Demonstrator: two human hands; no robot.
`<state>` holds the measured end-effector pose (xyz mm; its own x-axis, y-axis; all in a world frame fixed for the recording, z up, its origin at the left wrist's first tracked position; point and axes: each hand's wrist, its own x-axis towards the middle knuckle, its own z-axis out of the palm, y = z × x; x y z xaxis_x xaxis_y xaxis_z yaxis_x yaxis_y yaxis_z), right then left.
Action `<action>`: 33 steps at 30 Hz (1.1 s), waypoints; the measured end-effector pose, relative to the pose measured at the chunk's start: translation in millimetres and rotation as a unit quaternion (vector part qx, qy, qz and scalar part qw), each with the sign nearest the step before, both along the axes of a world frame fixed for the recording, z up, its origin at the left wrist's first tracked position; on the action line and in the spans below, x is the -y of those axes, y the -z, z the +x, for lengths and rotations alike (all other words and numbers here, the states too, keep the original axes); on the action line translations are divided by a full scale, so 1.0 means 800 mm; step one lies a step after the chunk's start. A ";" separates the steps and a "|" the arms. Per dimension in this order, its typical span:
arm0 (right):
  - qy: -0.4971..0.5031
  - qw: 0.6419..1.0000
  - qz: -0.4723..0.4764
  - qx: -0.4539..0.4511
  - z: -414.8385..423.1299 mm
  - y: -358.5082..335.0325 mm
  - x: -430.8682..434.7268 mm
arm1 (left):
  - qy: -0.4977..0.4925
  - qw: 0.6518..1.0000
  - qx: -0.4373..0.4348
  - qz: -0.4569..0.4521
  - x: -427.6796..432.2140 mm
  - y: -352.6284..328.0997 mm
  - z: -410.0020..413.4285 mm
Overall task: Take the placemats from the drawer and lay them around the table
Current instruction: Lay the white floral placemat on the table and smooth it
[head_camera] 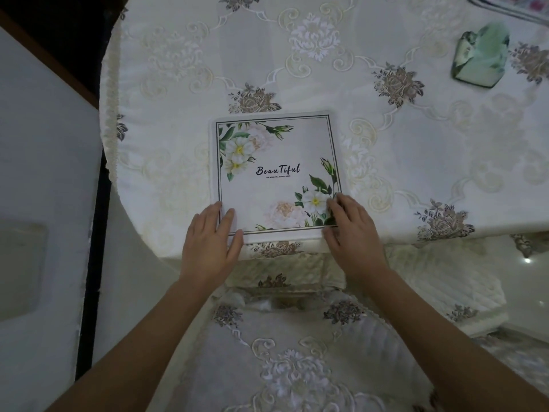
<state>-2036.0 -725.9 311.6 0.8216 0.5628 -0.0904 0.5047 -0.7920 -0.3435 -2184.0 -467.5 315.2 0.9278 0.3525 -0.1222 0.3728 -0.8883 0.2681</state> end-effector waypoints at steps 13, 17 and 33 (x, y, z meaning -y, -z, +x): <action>-0.009 0.999 0.027 0.026 0.136 0.013 -0.088 | -0.001 1.000 0.014 0.000 -0.068 0.010 0.134; -0.004 0.999 0.027 0.021 0.177 0.012 -0.114 | -0.023 1.000 0.013 -0.013 -0.093 0.010 0.169; -0.137 0.990 -0.002 0.017 0.182 0.012 -0.223 | 0.117 0.991 -0.009 0.057 -0.075 0.009 0.256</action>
